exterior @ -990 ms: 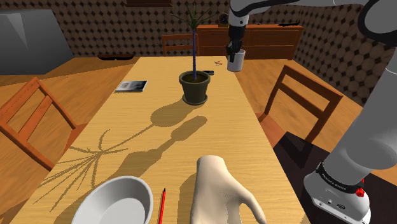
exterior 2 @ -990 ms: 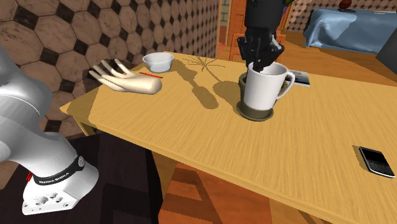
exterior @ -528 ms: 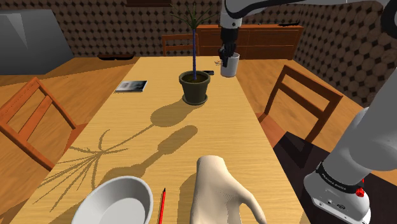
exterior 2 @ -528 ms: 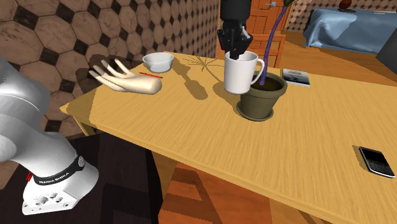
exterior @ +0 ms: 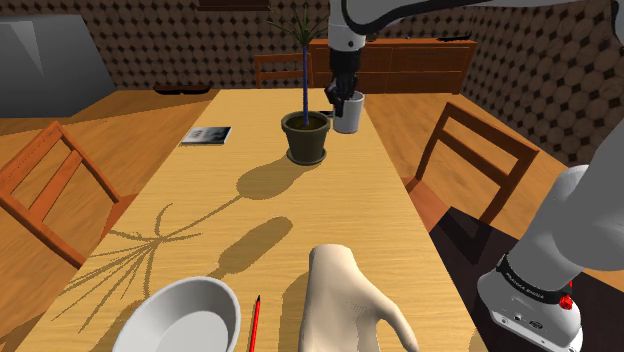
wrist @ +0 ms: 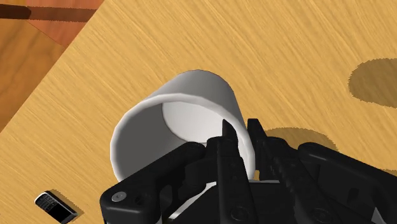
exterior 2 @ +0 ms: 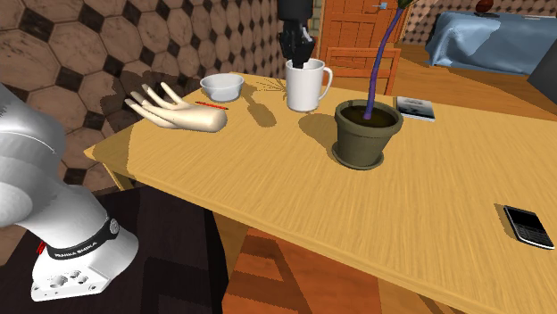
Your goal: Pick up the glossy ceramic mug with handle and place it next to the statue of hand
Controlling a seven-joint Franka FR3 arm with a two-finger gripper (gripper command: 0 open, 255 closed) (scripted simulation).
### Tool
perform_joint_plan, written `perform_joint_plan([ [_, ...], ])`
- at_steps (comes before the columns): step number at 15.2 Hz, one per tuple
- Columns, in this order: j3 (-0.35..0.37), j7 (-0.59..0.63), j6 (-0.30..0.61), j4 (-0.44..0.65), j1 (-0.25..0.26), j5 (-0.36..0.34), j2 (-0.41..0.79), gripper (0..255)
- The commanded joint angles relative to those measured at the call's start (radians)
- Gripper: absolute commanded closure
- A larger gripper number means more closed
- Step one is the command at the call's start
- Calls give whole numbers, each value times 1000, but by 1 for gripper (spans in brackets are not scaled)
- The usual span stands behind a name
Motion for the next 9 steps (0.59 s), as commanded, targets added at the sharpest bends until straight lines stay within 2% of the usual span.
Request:
perform_joint_plan([
  [1,25,51,3,-6,24,-1,-1,255],
  [9,123,241,-15,28,116,-7,25,255],
])
